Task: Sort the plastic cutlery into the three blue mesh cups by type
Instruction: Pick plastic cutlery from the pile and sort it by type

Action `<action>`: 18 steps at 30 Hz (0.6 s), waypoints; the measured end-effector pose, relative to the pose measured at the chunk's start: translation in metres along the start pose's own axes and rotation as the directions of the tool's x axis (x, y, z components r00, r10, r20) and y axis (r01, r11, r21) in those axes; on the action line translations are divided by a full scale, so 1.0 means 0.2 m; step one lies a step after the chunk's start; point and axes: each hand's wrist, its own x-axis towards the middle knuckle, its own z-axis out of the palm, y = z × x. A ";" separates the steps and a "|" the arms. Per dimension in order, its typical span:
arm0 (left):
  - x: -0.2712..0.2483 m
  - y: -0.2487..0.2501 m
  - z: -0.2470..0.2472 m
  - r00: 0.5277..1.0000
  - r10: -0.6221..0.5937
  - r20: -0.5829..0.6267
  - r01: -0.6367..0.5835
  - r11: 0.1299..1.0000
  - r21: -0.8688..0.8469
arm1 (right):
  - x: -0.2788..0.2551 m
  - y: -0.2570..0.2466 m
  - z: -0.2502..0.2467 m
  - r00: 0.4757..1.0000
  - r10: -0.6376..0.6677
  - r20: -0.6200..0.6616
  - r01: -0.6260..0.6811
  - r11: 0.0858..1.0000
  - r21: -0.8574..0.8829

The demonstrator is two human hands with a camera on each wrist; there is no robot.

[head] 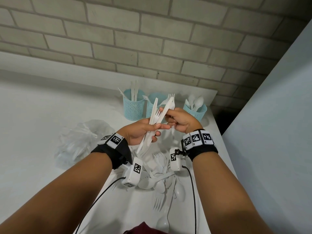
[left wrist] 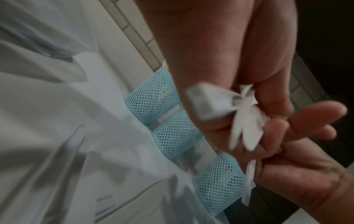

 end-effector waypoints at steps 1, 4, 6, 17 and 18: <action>0.00 0.00 0.00 1.000 0.005 -0.012 -0.005 1.000 -0.014 | 0.00 -0.01 0.00 1.000 -0.012 -0.022 0.013 1.000 0.004; 0.00 -0.01 -0.01 0.998 0.015 -0.056 -0.019 0.998 -0.064 | 0.02 -0.04 -0.01 0.990 -0.042 -0.131 0.053 0.996 0.078; 0.00 -0.02 -0.03 0.994 0.033 -0.104 -0.042 0.995 -0.086 | 0.02 -0.05 -0.02 0.977 -0.042 -0.211 0.074 0.986 0.148; 0.06 -0.04 -0.05 0.896 0.167 -0.411 -0.187 0.982 -0.009 | 0.01 -0.04 -0.03 0.971 -0.103 -0.215 0.187 0.889 0.419; 0.06 -0.04 -0.04 0.892 0.159 -0.424 -0.182 0.983 -0.014 | 0.01 -0.04 -0.03 0.977 -0.131 -0.167 0.193 0.878 0.439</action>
